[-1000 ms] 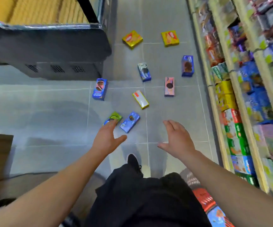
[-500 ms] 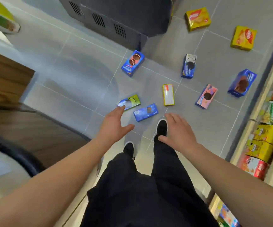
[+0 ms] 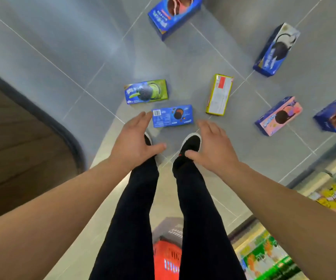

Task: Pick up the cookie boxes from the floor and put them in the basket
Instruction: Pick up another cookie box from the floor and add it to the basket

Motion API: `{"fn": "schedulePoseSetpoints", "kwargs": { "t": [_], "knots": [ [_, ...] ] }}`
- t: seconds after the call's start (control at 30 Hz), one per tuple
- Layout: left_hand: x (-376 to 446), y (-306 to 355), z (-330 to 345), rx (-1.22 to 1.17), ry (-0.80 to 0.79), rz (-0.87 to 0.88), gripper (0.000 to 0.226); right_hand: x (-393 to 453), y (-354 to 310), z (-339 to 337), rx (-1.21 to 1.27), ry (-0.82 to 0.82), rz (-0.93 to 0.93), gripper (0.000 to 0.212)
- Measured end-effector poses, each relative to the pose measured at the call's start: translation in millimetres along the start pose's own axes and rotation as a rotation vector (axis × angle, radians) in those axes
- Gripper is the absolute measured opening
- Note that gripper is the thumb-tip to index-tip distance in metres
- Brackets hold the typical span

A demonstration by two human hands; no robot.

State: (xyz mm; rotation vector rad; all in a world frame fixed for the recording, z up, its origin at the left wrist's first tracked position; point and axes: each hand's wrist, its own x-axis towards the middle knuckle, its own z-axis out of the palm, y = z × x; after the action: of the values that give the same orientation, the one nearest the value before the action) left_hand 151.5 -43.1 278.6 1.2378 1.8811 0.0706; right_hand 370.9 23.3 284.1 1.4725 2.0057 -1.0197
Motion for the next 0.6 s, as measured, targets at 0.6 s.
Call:
{"fn": "schedulePoseSetpoints", "kwargs": {
  "t": [0.6],
  "knots": [
    [261, -197, 281, 0.274, 0.009, 0.031, 0.127, 329, 116, 246, -0.414, 0.031, -0.189, 0.126]
  ]
}}
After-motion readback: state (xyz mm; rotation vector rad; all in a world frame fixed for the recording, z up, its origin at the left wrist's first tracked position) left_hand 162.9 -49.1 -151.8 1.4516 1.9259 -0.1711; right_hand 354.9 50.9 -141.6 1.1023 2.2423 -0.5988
